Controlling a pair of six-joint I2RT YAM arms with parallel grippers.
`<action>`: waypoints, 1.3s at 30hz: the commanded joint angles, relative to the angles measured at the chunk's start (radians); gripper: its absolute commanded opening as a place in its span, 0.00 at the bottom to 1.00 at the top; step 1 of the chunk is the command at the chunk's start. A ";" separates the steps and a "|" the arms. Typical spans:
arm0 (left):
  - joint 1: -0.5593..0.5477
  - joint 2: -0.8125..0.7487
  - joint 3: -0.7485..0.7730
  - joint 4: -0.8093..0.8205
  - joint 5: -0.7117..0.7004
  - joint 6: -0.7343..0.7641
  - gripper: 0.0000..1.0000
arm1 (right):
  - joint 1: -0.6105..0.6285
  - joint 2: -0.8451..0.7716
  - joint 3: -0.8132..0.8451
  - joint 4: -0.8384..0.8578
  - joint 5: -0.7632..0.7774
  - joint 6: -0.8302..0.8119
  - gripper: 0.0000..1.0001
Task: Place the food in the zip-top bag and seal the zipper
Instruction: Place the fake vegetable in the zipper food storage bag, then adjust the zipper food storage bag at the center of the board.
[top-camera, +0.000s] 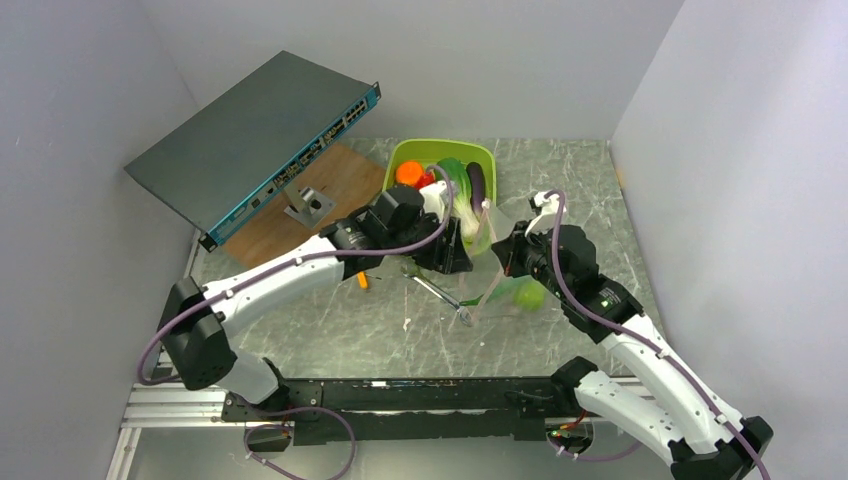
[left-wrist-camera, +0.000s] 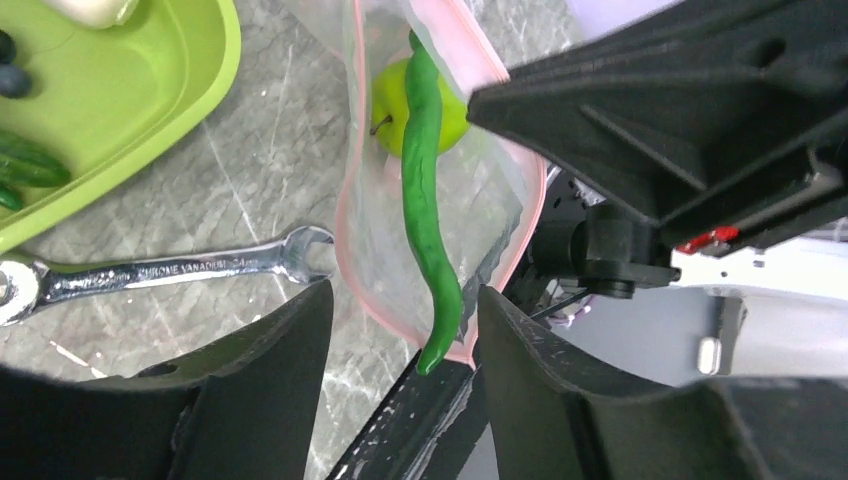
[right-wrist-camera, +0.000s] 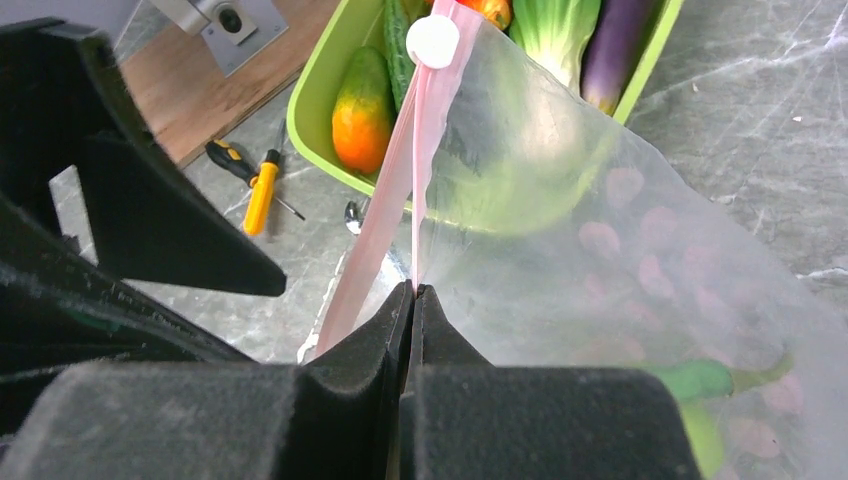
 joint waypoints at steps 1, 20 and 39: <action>-0.054 -0.050 -0.056 -0.005 -0.121 0.062 0.56 | 0.006 0.008 0.040 0.015 0.039 0.011 0.00; -0.178 -0.331 -0.233 0.158 -0.472 0.001 0.73 | -0.209 0.121 0.503 -0.399 0.203 0.179 0.00; -0.178 -0.294 -0.122 0.009 -0.592 0.006 0.77 | -0.227 0.094 0.489 -0.484 0.308 0.134 0.00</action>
